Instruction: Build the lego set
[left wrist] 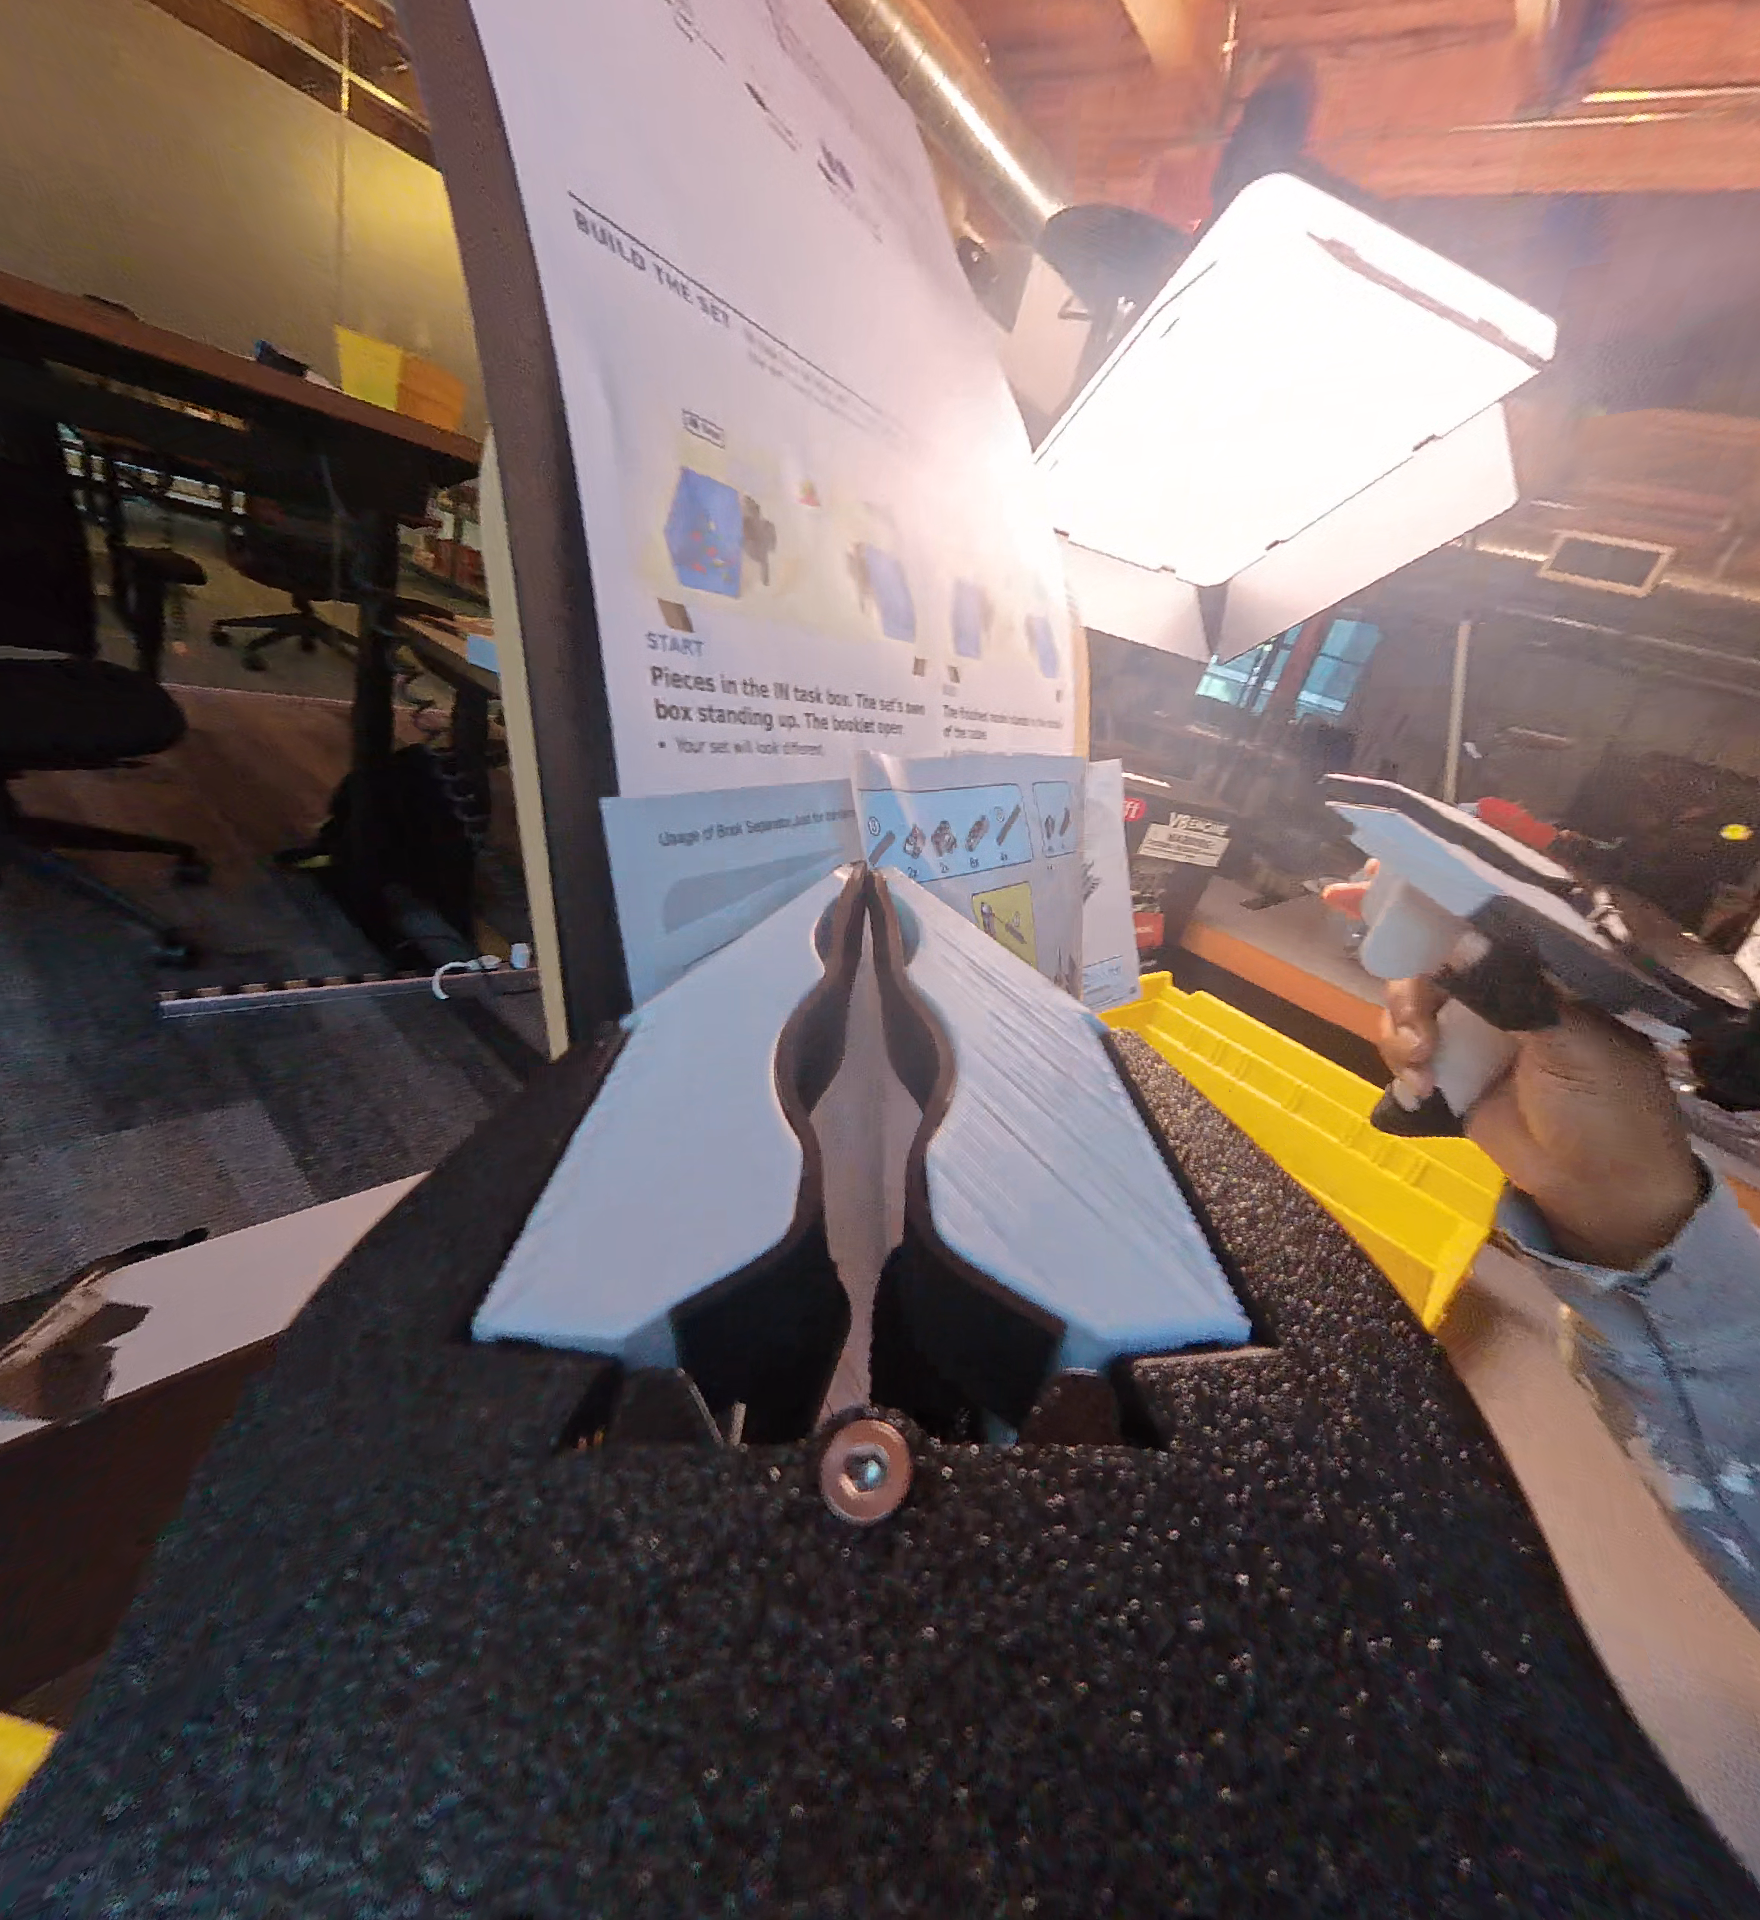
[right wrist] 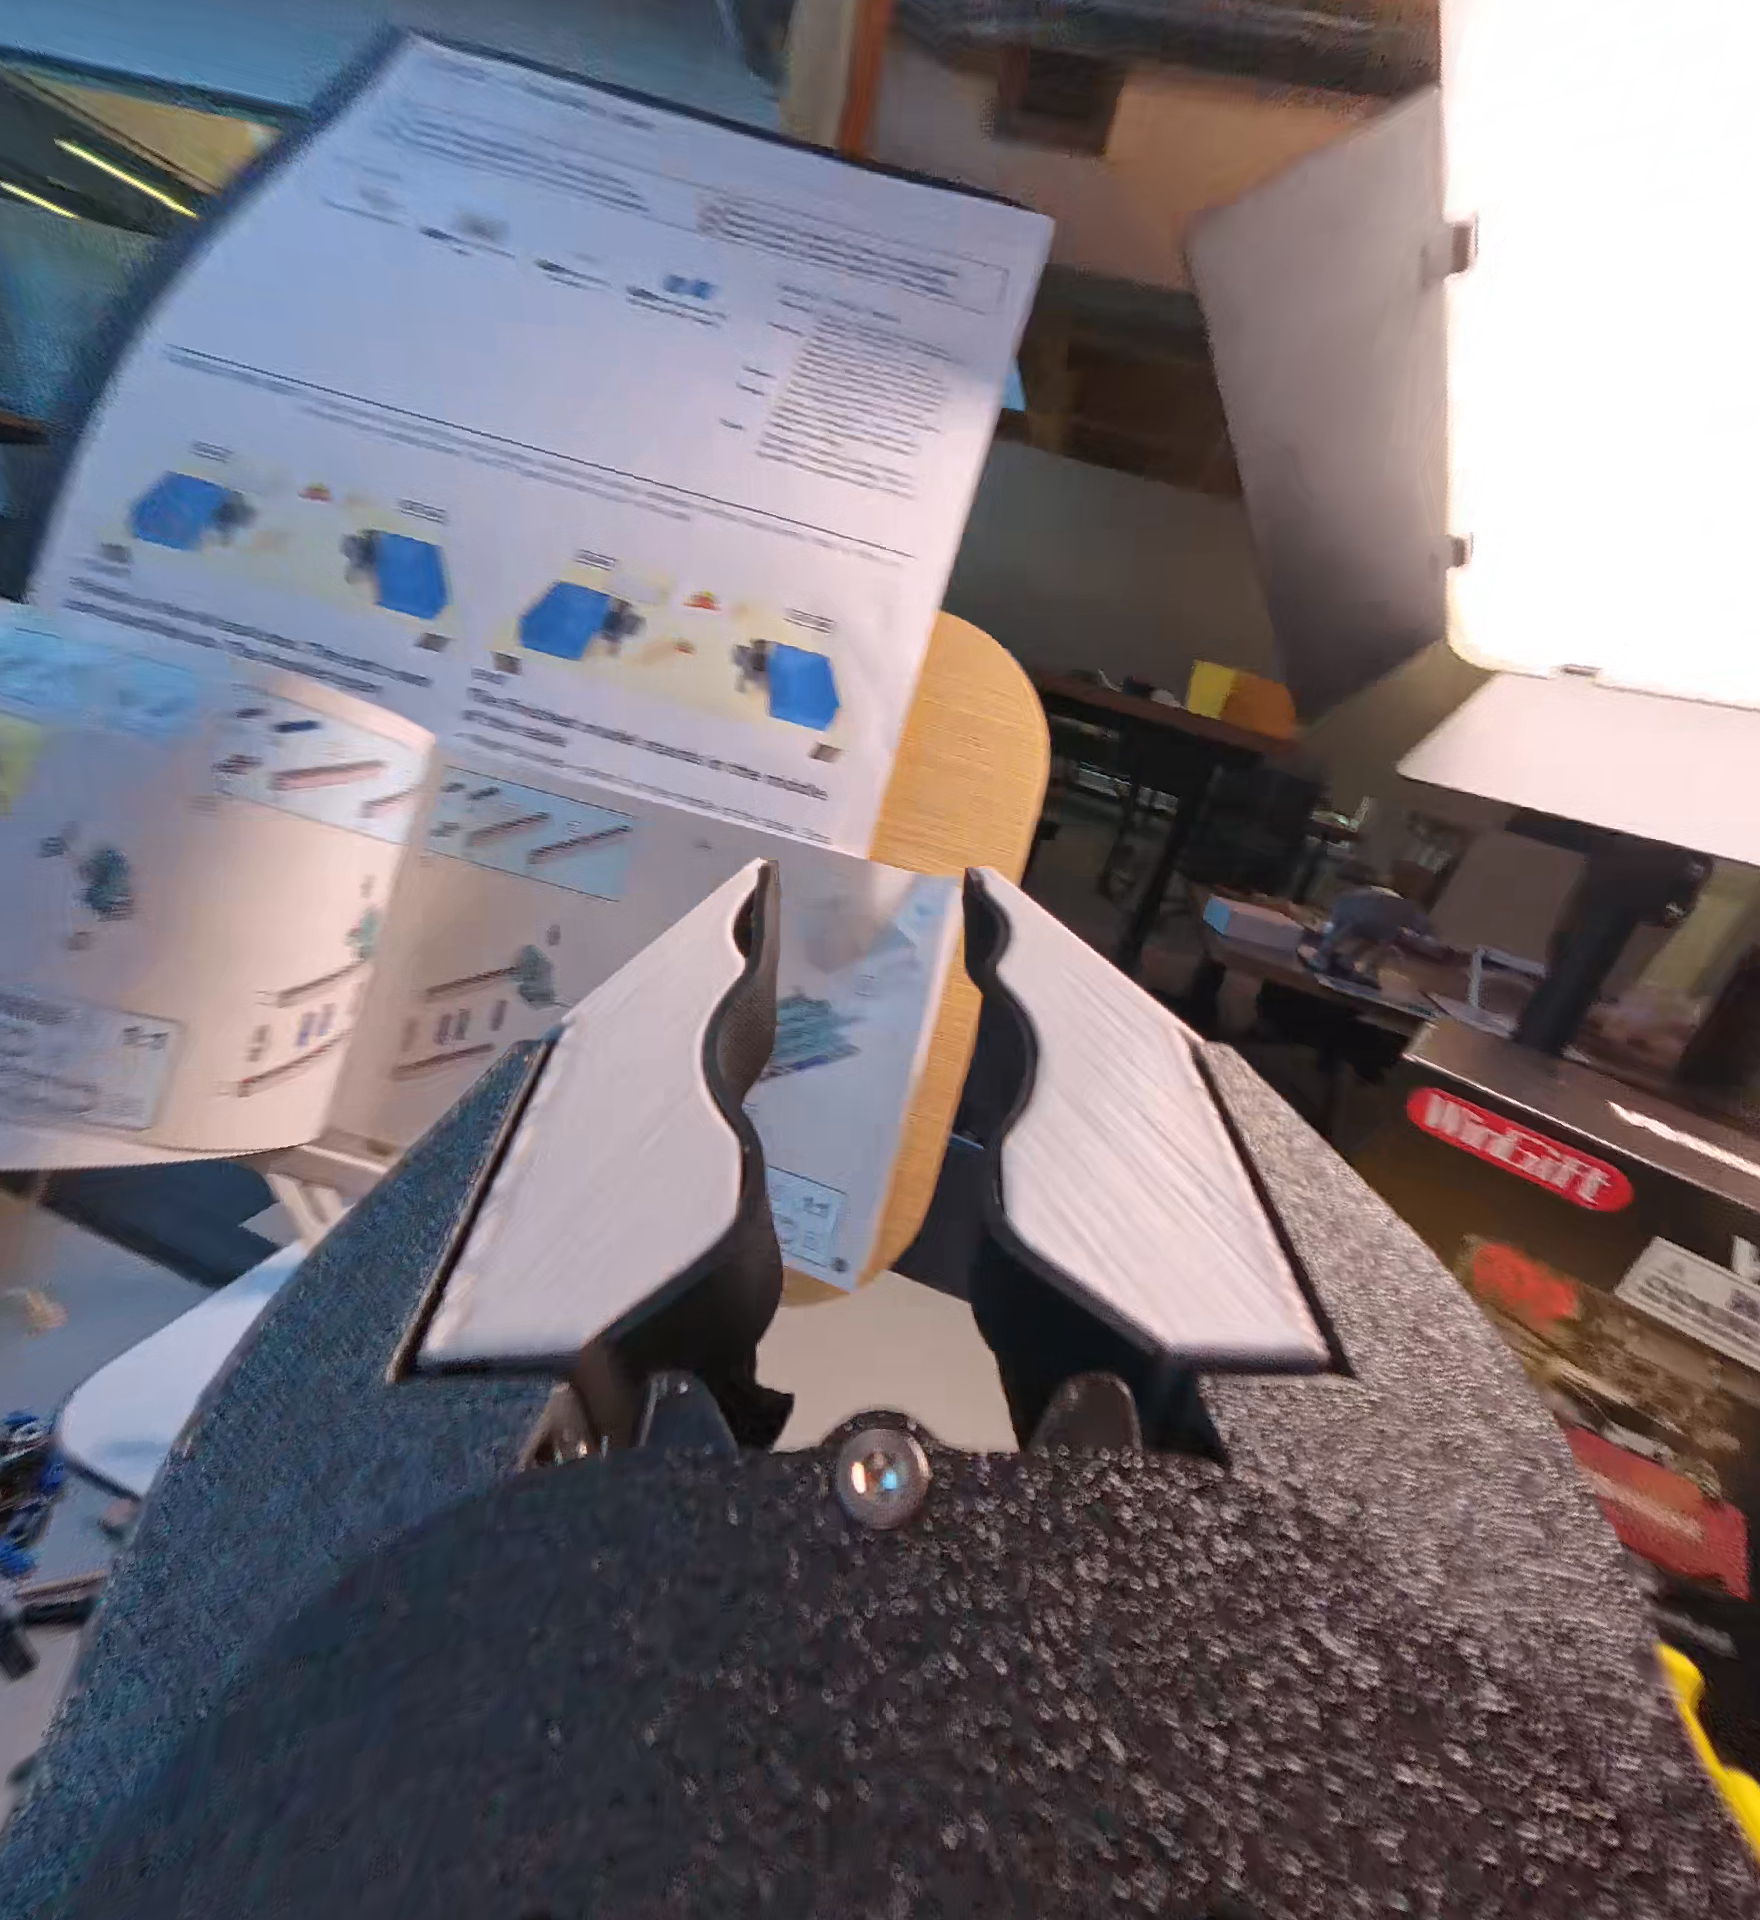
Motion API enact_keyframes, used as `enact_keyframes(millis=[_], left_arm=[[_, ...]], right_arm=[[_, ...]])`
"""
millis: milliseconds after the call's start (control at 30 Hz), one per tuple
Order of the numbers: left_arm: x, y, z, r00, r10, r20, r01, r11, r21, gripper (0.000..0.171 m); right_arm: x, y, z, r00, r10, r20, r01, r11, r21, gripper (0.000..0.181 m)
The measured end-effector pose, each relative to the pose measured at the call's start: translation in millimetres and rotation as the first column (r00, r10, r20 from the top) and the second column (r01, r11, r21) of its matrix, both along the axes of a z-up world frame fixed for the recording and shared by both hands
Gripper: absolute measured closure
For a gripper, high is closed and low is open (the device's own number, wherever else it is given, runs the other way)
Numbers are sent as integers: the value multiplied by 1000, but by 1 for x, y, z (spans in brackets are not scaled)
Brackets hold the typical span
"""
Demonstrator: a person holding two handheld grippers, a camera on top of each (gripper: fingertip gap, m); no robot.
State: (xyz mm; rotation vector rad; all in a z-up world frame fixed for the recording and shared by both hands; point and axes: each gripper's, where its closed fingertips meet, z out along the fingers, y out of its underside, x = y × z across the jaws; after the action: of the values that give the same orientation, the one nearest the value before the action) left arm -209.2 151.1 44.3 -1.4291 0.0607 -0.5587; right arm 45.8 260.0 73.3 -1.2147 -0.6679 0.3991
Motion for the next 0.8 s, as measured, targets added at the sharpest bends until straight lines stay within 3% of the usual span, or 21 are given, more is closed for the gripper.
enact_keyframes(millis=[133, 267, 433, 567, 667, 800], left_arm=[[-11, -3, -2, 998, 55, -33, -56, 998, -19, 171], [-24, -4, -4, 991, 120, -55, -122, 992, -38, 171], [-43, -9, -2, 980, 170, -102, -177, 982, -71, 171], [-51, -16, -6, 976, 175, -133, -189, 976, -109, 171], [-57, -29, -2, 964, 244, -103, -251, 965, -69, 171], [-38, -39, -10, 964, 251, -92, -255, 966, -35, 171]], right_arm=[[-63, -47, -30, 969, 232, 86, -225, 970, -89, 149], [-118, -44, -80, 951, 269, 149, -235, 948, -214, 138], [-156, -22, -101, 974, 133, 182, -109, 985, -136, 114], [-163, -19, -99, 985, 20, 171, -9, 998, -65, 99], [-165, -16, -101, 984, -32, 172, 40, 998, -41, 94], [-163, -12, -100, 986, -59, 157, 66, 997, -40, 86]])
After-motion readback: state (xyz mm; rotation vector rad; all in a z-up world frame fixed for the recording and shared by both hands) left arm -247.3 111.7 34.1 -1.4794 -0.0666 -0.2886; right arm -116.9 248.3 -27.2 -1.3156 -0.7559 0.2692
